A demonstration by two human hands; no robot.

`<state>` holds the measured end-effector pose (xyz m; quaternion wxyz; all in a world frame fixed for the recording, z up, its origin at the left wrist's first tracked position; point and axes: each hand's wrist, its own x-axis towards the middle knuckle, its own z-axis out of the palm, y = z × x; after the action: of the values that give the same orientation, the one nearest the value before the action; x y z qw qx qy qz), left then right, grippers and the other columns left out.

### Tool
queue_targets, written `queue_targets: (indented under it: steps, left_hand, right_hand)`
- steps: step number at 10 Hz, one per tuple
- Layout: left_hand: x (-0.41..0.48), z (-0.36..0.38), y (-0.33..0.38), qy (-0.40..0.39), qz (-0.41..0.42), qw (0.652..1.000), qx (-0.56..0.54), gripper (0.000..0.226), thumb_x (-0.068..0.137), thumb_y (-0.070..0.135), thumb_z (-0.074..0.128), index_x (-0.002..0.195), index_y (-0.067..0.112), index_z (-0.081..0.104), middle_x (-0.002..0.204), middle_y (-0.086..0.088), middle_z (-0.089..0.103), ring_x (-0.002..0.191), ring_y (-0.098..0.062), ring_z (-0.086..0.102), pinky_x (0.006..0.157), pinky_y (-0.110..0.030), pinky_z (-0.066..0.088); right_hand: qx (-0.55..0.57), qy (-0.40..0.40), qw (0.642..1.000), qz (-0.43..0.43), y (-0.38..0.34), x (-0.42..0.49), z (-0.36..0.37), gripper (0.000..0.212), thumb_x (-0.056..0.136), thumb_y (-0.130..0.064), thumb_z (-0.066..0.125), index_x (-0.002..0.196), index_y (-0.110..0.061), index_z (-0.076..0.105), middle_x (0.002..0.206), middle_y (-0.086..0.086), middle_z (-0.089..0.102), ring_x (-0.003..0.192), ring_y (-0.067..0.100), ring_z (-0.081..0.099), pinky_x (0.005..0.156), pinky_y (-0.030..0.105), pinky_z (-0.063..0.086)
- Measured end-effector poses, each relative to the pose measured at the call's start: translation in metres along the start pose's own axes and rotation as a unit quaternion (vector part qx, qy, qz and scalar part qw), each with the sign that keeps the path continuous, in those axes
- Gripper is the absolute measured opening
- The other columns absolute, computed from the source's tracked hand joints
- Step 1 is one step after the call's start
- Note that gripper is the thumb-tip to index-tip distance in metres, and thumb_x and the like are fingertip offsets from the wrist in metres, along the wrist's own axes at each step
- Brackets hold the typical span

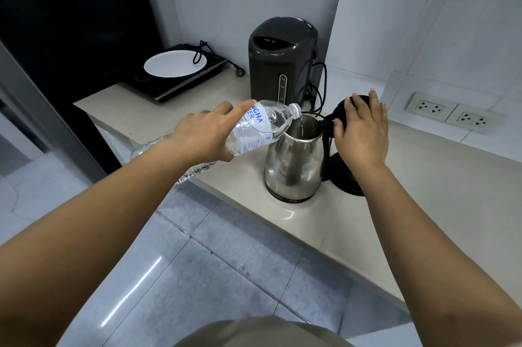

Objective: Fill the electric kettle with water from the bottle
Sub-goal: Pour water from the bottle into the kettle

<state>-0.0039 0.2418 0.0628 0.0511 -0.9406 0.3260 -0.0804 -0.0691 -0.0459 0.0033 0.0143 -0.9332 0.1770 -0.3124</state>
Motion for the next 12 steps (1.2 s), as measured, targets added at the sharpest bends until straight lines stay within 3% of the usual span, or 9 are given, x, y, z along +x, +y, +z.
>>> queue_targets:
  steps: [12]
  left_hand:
    - [0.0008, -0.0051, -0.0015, -0.010, 0.003, 1.000, 0.005, 0.113, 0.070, 0.040, 0.078, 0.149, 0.042, -0.002, 0.132, 0.000, 0.044, 0.100, -0.034, 0.059, 0.072, -0.040, 0.047]
  right_hand:
    - [0.002, -0.003, 1.000, 0.003, -0.0008, 0.0007, 0.0000, 0.048, 0.096, -0.029, 0.047, 0.138, -0.005, 0.047, 0.149, 0.010, 0.042, 0.148, 0.030, 0.015, 0.121, 0.042, 0.006]
